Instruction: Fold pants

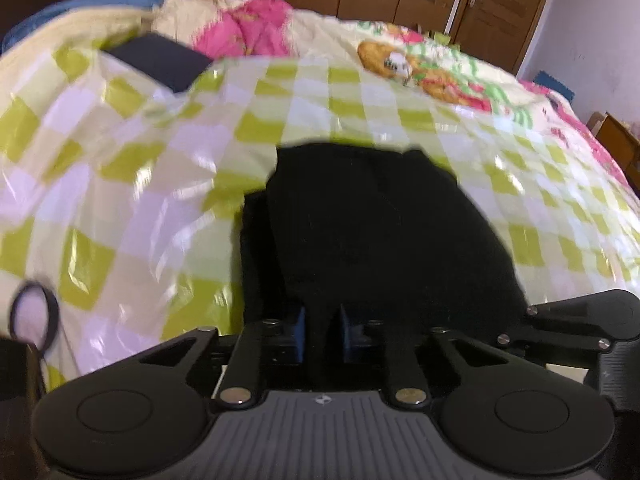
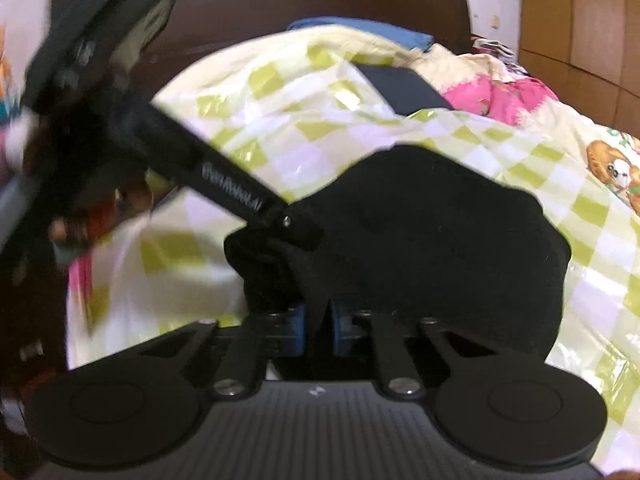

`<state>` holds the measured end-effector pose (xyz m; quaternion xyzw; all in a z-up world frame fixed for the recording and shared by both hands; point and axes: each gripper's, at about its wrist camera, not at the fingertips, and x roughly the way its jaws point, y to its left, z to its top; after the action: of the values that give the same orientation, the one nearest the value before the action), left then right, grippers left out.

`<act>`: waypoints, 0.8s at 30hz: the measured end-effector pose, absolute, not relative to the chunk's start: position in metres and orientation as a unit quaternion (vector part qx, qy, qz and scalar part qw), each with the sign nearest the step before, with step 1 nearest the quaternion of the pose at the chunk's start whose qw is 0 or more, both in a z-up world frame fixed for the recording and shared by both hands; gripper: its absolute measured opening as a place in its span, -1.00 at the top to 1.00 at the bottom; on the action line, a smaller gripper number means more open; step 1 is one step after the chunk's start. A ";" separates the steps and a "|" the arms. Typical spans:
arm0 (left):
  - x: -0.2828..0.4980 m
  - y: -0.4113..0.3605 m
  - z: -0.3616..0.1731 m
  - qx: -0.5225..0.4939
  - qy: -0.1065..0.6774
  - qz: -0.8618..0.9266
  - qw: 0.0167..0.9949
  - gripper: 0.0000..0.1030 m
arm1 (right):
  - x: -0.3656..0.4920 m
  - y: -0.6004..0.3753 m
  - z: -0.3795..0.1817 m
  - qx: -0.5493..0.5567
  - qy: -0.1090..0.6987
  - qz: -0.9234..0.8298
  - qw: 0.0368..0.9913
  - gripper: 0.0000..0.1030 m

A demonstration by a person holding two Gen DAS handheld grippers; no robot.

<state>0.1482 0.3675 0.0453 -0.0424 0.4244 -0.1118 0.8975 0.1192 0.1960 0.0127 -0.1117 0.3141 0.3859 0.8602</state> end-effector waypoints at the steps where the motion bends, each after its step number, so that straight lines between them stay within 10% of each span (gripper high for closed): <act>1: 0.148 0.369 0.053 -0.040 0.413 -0.112 0.903 0.44 | 0.121 0.196 0.019 -0.101 0.313 0.388 0.861 0.80; 24: 0.140 0.376 0.047 0.028 0.380 -0.024 0.924 0.36 | 0.132 0.174 0.030 0.019 0.311 0.385 0.869 0.49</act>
<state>0.1403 0.3761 0.0471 0.0281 0.3800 -0.0236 0.9243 0.1316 0.1739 0.0300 0.0192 0.3109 0.3845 0.8690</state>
